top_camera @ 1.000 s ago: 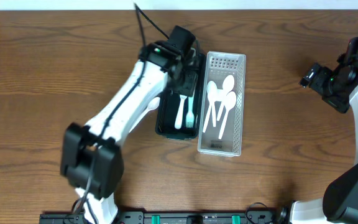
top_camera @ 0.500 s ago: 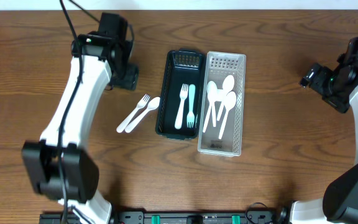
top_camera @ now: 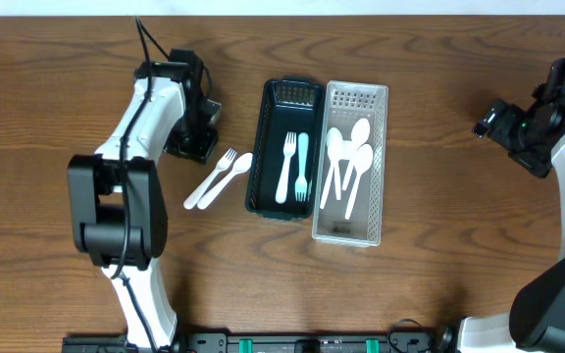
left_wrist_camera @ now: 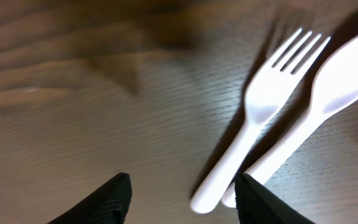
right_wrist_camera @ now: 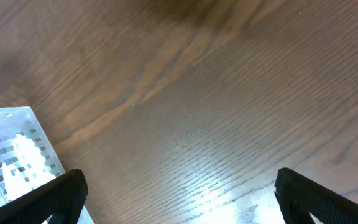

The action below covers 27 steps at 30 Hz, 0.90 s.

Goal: Pack container
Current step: 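Grasp the next white fork with the left gripper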

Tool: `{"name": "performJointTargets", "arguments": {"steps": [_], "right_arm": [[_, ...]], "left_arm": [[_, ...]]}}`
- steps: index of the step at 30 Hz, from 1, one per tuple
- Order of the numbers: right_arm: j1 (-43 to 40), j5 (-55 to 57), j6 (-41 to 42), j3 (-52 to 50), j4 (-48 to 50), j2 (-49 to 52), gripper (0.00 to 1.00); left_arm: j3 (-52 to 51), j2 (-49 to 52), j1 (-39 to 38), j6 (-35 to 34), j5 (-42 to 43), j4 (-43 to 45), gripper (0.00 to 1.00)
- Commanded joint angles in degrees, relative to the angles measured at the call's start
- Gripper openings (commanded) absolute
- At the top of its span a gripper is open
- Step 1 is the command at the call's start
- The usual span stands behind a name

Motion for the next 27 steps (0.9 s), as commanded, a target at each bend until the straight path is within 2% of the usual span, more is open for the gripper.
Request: {"name": "performJointTargets", "arguments": {"steps": [1,9,18,23,27], "right_arm": [[-0.20,0.61,-0.72,-0.09,0.11,0.07,0.99],[-0.20,0.61,-0.72,-0.09,0.17,0.04,0.99],[-0.20,0.61,-0.72,-0.09,0.13,0.04,0.99],[-0.20,0.61,-0.72,-0.09,0.09,0.04,0.99],[-0.20,0.61,-0.74,-0.09,-0.11,0.04,0.99]], "left_arm": [[-0.83,2.03,0.09,0.09,2.16,-0.61,0.56],[-5.46,2.62,-0.04,-6.21,2.75,3.32,0.55],[-8.39,2.64,-2.89,-2.01,2.54,6.10,0.55],[-8.39,2.64,-3.41,-2.29,2.49,6.99,0.54],[-8.39,2.64,-3.23,-2.78,2.43,6.88,0.38]]}}
